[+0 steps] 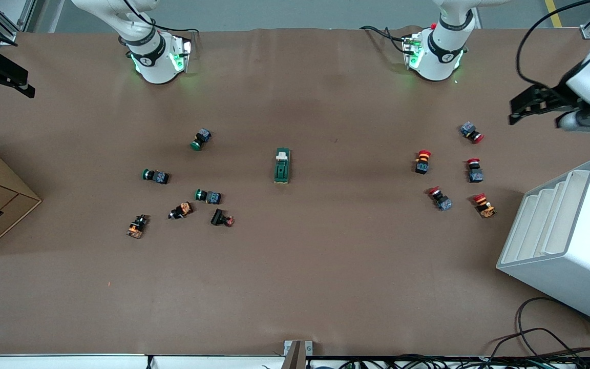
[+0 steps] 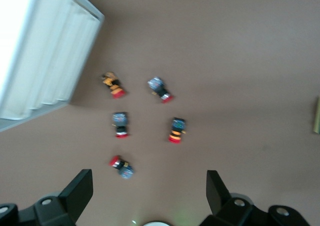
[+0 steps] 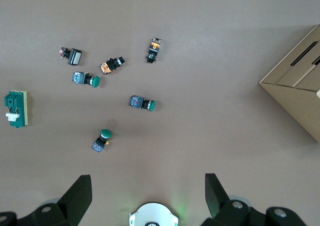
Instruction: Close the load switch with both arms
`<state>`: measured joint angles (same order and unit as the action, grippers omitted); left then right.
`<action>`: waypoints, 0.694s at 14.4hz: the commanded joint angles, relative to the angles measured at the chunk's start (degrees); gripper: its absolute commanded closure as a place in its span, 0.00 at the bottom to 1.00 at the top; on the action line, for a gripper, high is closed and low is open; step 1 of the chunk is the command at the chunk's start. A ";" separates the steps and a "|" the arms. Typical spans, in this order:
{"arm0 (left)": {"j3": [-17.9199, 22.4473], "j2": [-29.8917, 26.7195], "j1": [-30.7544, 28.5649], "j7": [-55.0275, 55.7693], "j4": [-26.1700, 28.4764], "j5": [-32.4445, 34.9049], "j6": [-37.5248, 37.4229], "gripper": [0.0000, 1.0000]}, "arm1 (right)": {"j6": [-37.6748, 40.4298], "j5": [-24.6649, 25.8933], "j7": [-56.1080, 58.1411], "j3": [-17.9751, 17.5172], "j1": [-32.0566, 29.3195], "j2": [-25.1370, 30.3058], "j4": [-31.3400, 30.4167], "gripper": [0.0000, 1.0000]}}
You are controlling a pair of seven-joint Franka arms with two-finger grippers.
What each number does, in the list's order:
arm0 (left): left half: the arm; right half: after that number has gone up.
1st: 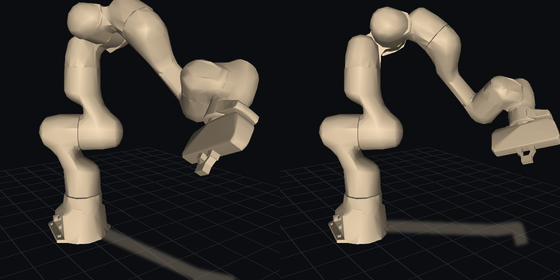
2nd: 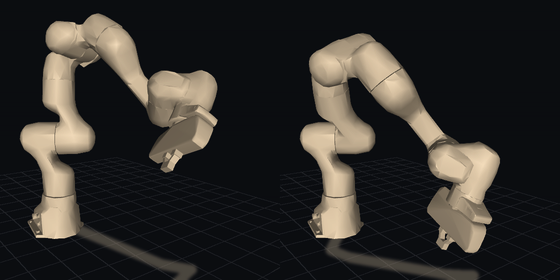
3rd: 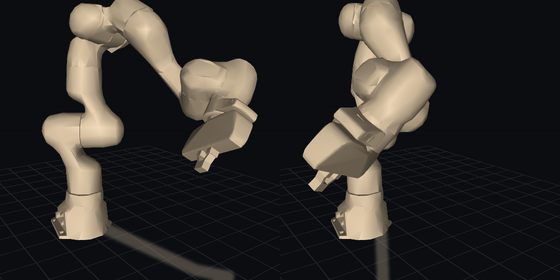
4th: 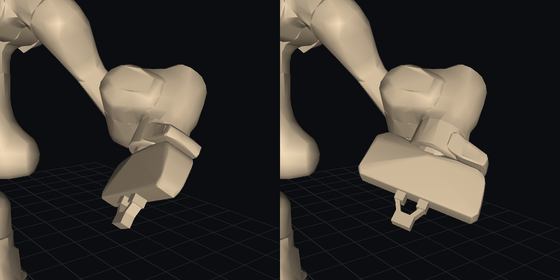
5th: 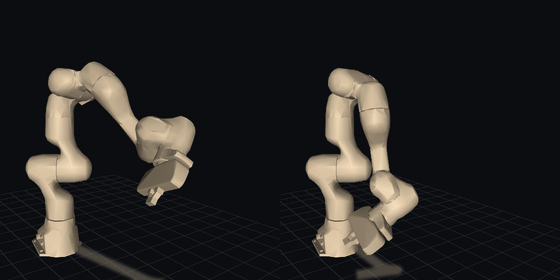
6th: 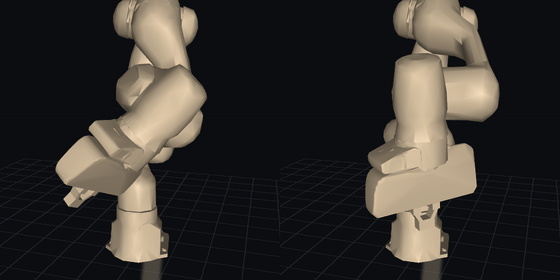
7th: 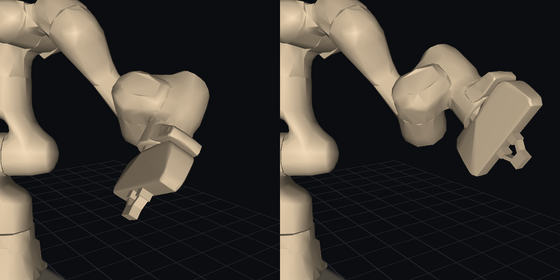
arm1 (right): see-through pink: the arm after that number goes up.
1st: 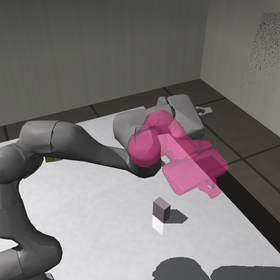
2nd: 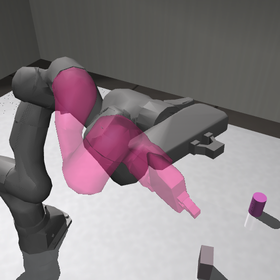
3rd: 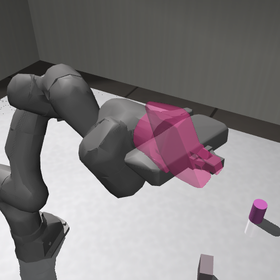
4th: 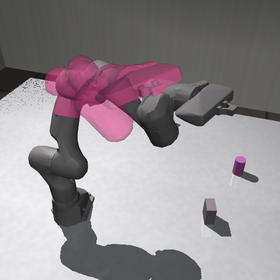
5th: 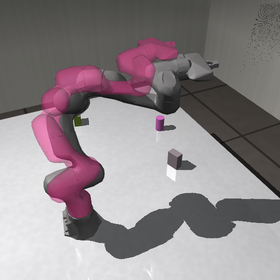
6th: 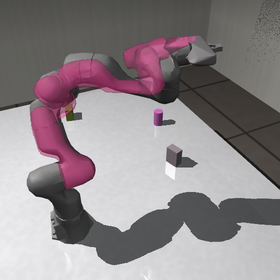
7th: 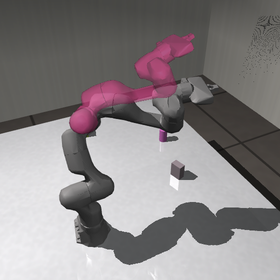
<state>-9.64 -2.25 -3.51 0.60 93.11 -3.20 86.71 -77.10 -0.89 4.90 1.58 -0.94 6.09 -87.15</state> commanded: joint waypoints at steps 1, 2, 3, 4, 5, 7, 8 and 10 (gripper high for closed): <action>-3.61 4.09 0.61 4.12 -1.00 -2.94 -0.76 0.00 | -0.59 0.00 0.63 0.17 -0.11 -2.13 1.11 0.00; -6.15 5.58 0.70 6.84 -0.57 -2.86 0.47 0.00 | -0.68 0.18 0.55 0.17 -0.02 -3.88 1.20 0.00; -8.44 6.38 0.70 9.31 0.57 -2.86 2.57 0.00 | -0.94 0.71 0.55 0.17 -0.11 -5.46 1.20 0.00; -10.90 6.99 0.70 12.55 2.58 -2.78 6.24 0.00 | -2.25 0.54 0.72 0.17 -0.54 -7.31 1.20 0.00; -13.18 7.61 0.96 15.72 4.43 -2.60 10.02 0.00 | -3.39 0.28 0.81 0.35 -0.90 -9.41 1.20 0.00; -16.97 9.36 2.53 23.18 8.30 -1.98 18.02 0.00 | -5.85 0.80 0.90 0.35 -1.08 -13.28 1.28 0.00; -17.94 10.16 4.46 27.05 9.88 -1.90 21.19 0.00 | -7.00 0.80 0.90 0.35 -1.08 -14.95 1.29 0.00; -17.95 11.56 9.02 33.38 11.99 -1.11 25.24 0.00 | -8.58 3.16 0.73 0.35 -0.99 -15.32 1.29 0.00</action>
<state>-27.49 9.11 2.42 28.73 102.75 -5.36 108.34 -85.27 0.16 4.92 2.46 -1.22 -8.85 -87.09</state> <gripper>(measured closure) 0.000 0.000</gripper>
